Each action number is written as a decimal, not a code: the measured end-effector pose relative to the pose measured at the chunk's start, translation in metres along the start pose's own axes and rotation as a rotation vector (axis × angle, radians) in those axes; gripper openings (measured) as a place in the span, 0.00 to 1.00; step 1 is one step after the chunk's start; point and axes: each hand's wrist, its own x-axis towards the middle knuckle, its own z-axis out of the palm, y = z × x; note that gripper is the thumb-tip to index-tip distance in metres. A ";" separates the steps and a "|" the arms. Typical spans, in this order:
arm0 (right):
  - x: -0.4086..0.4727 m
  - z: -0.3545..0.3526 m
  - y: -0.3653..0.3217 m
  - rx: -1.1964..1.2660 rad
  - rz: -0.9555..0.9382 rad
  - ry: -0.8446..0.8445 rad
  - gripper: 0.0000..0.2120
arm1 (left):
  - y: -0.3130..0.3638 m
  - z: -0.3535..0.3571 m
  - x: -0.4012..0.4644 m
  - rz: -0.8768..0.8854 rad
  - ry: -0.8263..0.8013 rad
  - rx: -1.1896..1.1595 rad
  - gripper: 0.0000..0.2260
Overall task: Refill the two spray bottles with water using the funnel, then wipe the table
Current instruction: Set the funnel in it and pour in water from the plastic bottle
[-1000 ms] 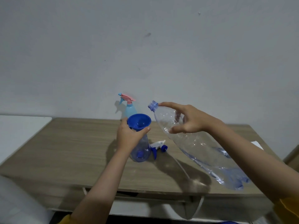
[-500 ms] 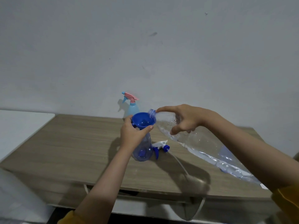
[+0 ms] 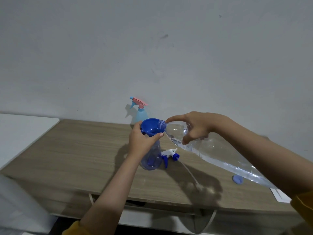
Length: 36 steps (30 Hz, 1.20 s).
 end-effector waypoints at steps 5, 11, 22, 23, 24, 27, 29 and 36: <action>0.000 -0.001 0.001 -0.026 -0.007 -0.005 0.40 | 0.000 -0.001 0.000 -0.003 -0.006 0.021 0.29; -0.003 -0.003 -0.002 -0.054 -0.029 -0.002 0.39 | -0.001 -0.003 0.000 -0.007 -0.005 0.026 0.29; -0.006 0.007 0.015 0.020 -0.109 0.167 0.41 | -0.002 -0.004 0.000 0.006 -0.005 0.027 0.28; -0.007 0.008 0.016 0.036 -0.131 0.213 0.41 | -0.003 -0.003 0.000 0.004 -0.001 0.022 0.28; -0.007 0.008 0.018 0.059 -0.148 0.261 0.42 | -0.003 -0.004 0.000 0.002 0.002 0.020 0.28; -0.011 0.009 0.022 0.126 -0.207 0.399 0.42 | -0.005 -0.004 0.000 0.007 0.006 0.026 0.29; -0.014 0.011 0.028 0.157 -0.239 0.492 0.43 | -0.006 -0.004 0.001 0.014 0.011 0.031 0.28; -0.024 0.020 0.059 0.265 -0.219 0.930 0.43 | -0.007 -0.001 0.001 0.008 0.028 0.041 0.29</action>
